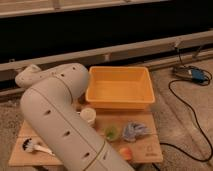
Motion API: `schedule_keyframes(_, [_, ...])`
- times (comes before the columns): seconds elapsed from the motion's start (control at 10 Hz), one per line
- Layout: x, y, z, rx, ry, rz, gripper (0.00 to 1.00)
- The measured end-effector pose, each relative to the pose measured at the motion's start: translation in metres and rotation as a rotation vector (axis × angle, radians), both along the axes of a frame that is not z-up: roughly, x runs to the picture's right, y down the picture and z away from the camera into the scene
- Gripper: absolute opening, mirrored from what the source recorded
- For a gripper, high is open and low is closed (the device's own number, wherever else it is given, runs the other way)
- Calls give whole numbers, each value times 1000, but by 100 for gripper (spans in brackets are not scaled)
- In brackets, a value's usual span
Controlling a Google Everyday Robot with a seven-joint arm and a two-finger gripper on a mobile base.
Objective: Place banana in metal cup
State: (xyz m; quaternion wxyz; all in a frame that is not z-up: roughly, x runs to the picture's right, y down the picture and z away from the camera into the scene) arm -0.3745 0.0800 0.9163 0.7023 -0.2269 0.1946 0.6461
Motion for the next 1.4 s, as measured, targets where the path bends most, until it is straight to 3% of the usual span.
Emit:
schedule_keyframes(0.2, [12, -2, 5, -5, 13, -7, 62])
schedule_keyframes(0.8, [19, 10, 7, -35, -18, -35, 5])
schedule_keyframes(0.9, [21, 11, 6, -38, -26, -37, 1])
schedule_keyframes(1.1, [25, 10, 2, -42, -43, -43, 0])
schedule_keyframes(1.4, [35, -13, -25, -12, -88, -50, 0])
